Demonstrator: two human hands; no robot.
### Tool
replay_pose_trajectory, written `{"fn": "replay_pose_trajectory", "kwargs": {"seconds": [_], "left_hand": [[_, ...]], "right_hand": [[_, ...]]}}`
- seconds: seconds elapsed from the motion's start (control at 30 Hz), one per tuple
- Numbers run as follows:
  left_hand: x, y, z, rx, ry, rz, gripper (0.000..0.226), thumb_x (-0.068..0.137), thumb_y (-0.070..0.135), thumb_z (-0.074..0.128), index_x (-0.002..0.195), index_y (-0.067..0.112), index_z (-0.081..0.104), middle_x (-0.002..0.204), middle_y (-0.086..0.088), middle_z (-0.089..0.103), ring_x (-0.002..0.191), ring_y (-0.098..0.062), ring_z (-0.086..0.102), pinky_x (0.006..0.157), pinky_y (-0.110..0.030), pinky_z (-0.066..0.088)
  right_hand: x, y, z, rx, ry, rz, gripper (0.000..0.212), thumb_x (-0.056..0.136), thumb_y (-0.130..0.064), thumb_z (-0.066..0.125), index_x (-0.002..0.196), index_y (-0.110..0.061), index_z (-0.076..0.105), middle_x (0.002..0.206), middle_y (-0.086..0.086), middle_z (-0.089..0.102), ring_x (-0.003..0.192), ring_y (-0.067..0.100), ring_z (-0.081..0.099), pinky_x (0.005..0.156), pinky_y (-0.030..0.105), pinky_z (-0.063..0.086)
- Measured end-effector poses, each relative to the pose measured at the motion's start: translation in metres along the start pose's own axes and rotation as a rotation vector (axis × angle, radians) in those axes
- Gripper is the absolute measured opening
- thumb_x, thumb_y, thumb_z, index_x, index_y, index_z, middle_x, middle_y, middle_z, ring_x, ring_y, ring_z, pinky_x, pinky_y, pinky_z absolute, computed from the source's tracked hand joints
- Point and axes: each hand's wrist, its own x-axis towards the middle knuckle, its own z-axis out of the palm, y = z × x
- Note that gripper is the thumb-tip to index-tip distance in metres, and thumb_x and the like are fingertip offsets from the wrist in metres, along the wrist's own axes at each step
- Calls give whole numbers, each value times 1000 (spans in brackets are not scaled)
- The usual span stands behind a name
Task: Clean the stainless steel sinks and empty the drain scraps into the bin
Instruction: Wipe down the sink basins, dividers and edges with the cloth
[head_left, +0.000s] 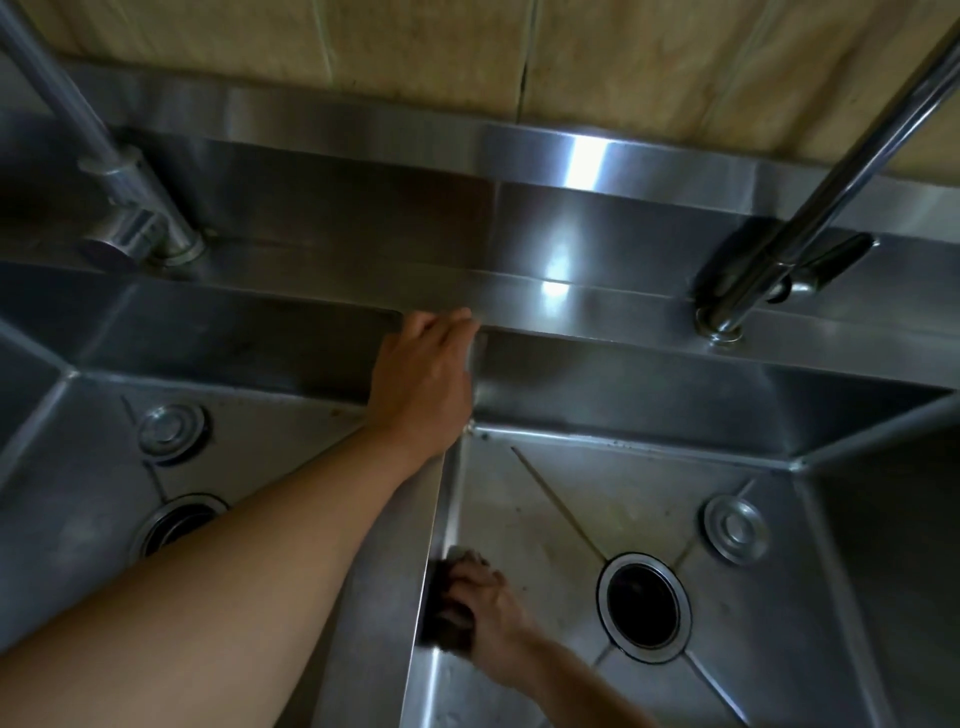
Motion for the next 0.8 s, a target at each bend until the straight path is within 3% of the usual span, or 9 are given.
{"fn": "replay_pose_trajectory", "kwargs": {"seconds": [0.1, 0.17, 0.23, 0.27, 0.43, 0.57, 0.63, 0.7, 0.8], "left_hand": [[-2, 5, -7, 47, -33, -5, 58, 82, 0, 56, 138, 11, 46, 145, -4, 44, 132, -26, 37, 103, -39, 31], [-8, 12, -15, 34, -15, -56, 55, 84, 2, 55, 136, 15, 46, 142, -3, 46, 132, -23, 36, 104, -36, 30], [-22, 19, -21, -9, 6, -98, 53, 83, 0, 55, 134, 14, 48, 136, -4, 52, 127, -25, 41, 100, -38, 33], [-33, 23, -23, -17, 12, -96, 54, 81, -2, 57, 132, 13, 50, 132, -6, 54, 123, -28, 45, 97, -41, 35], [-99, 34, -17, 7, 105, -139, 51, 70, 3, 54, 120, 10, 59, 124, -7, 60, 107, -34, 54, 87, -46, 42], [-145, 39, -13, 23, 173, -192, 49, 79, 16, 38, 123, 10, 59, 132, -6, 57, 115, -25, 43, 94, -43, 42], [-154, 39, -11, 39, 167, -189, 49, 83, 17, 35, 125, 7, 58, 134, -7, 56, 118, -25, 43, 94, -45, 45], [-155, 39, -11, 75, 158, -179, 49, 84, 16, 36, 126, 6, 58, 134, -8, 56, 117, -27, 46, 94, -44, 46], [-155, 40, -13, 140, 157, -183, 48, 82, 16, 38, 123, 7, 59, 132, -7, 57, 114, -27, 49, 94, -41, 43]], "right_hand": [[-18, -7, -9, 1, -188, -89, 11, 81, -1, 53, 90, -3, 60, 83, 17, 59, 75, 28, 62, 66, 25, 49], [-17, -2, -10, -136, -25, -61, 13, 69, -16, 59, 79, -11, 66, 84, 17, 58, 77, 28, 62, 70, 30, 52], [-17, -2, -19, -372, 30, -144, 29, 66, -28, 52, 88, -16, 65, 95, 13, 57, 92, 26, 58, 83, 35, 49], [-15, -8, -23, -352, 96, -78, 30, 70, -30, 48, 91, -15, 63, 97, 10, 56, 95, 25, 57, 83, 34, 48], [-4, -10, -45, -205, 103, 47, 25, 82, 0, 52, 101, -7, 67, 106, 9, 65, 101, 19, 60, 74, 22, 41], [14, 10, -53, -227, 97, 81, 34, 78, -10, 51, 107, -24, 64, 105, 2, 63, 103, 21, 61, 81, 25, 49], [16, 10, -46, -302, 72, -10, 32, 74, -17, 53, 103, -16, 67, 105, 9, 65, 102, 25, 60, 82, 22, 48], [12, 5, -28, -328, 50, -134, 46, 71, -28, 54, 108, -4, 67, 118, 18, 58, 112, 33, 52, 96, 27, 40], [-11, 14, 5, -327, -89, -156, 40, 86, -26, 58, 124, -11, 56, 135, 15, 36, 119, 32, 43, 101, 26, 36]]}}
